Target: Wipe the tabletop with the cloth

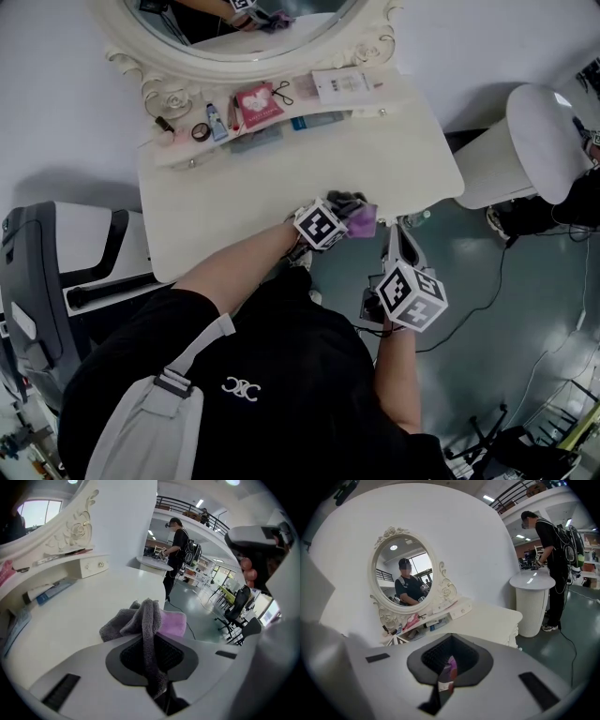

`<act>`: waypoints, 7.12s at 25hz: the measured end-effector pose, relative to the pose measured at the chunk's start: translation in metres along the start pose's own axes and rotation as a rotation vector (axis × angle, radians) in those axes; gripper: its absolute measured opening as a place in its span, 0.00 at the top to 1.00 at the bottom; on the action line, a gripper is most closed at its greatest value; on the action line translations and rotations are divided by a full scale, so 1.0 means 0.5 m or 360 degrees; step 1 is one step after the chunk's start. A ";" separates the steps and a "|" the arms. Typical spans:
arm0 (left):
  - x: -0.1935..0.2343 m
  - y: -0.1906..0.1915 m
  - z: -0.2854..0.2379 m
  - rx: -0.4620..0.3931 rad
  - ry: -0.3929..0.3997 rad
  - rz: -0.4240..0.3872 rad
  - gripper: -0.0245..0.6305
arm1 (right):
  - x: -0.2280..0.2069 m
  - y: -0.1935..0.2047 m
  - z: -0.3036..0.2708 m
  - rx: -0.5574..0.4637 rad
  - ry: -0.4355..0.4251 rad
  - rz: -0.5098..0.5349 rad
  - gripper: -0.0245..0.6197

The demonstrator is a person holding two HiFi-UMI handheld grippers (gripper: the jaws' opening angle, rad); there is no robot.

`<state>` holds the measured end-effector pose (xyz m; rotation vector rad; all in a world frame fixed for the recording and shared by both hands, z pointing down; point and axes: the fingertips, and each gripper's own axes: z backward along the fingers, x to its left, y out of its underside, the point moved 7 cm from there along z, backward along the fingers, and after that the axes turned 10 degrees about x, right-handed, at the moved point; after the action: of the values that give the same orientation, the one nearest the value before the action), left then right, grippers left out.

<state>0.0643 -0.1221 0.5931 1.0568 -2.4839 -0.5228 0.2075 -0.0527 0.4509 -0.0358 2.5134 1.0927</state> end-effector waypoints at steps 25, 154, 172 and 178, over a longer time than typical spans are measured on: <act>0.377 -0.131 0.032 -0.0037 -0.0373 0.0204 0.89 | -0.018 -0.091 -0.086 0.0034 0.0138 -0.0018 0.95; 0.206 -0.475 -0.216 -0.0105 -0.0625 0.0423 0.89 | -0.577 -0.301 -0.060 -0.0060 0.0187 -0.0172 0.95; 0.021 -0.527 -0.302 -0.0054 -0.0485 0.0037 0.89 | -0.586 -0.284 -0.005 -0.0117 0.0288 -0.0229 0.95; 0.084 -0.606 -0.326 -0.0042 -0.0737 0.0262 0.89 | -0.610 -0.295 0.010 -0.0122 0.0345 -0.0240 0.95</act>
<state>0.2970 -0.3789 0.5964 0.7768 -2.9176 -0.8233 0.5161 -0.1919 0.4571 -0.3782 2.6040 1.1777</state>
